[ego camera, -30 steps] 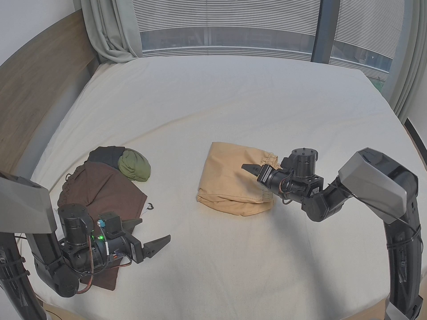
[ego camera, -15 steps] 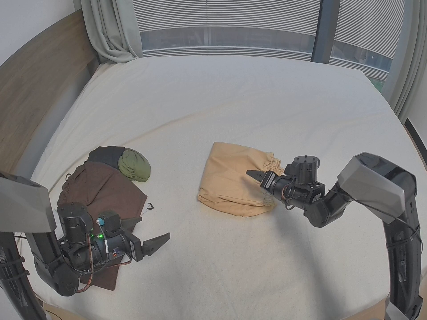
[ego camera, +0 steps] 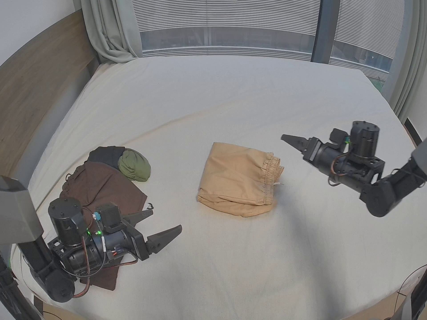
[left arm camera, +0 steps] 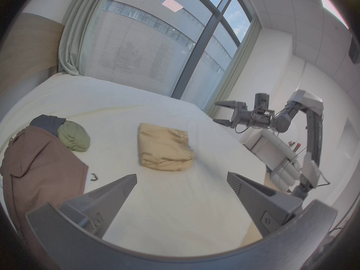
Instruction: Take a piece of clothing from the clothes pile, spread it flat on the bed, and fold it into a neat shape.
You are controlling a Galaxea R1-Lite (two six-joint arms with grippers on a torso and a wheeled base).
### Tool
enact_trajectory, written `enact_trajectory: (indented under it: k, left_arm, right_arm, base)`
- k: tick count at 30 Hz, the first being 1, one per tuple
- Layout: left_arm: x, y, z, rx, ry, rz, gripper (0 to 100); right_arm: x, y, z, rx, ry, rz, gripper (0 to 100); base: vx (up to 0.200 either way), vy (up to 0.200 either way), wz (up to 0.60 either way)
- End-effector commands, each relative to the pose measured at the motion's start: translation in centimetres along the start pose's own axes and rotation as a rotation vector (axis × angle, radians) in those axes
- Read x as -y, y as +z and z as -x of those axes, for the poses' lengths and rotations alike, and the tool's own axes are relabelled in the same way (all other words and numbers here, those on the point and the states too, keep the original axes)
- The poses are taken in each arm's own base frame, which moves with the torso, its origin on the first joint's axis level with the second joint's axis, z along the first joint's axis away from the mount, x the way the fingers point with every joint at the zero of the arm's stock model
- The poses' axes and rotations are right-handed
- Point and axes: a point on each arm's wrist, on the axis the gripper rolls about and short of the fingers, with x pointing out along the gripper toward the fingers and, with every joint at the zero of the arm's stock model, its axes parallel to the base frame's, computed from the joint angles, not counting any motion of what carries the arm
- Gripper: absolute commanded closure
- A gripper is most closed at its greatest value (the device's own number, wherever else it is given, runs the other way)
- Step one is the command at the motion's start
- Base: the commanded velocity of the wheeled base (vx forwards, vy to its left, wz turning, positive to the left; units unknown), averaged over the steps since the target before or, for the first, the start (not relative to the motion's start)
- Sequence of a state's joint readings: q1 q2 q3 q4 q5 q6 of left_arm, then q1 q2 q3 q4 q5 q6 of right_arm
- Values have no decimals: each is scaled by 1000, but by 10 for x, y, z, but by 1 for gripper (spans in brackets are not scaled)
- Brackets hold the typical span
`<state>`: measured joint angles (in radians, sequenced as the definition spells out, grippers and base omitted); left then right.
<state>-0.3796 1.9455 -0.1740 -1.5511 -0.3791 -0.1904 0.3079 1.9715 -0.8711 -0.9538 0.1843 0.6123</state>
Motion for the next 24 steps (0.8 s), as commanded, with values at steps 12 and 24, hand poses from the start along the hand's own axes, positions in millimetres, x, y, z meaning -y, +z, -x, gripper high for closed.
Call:
enact_trajectory:
  k: [12, 24]
  left_arm:
    - [65, 16, 60, 105, -154, -30, 0]
    - [75, 35, 82, 298, 48, -52, 0]
  right_arm:
    - [-14, 35, 196, 277, -115, 344, 0]
    - [-35, -8, 285, 369, -56, 386, 0]
  base:
    - [0, 0, 0]
    - [0, 0, 0]
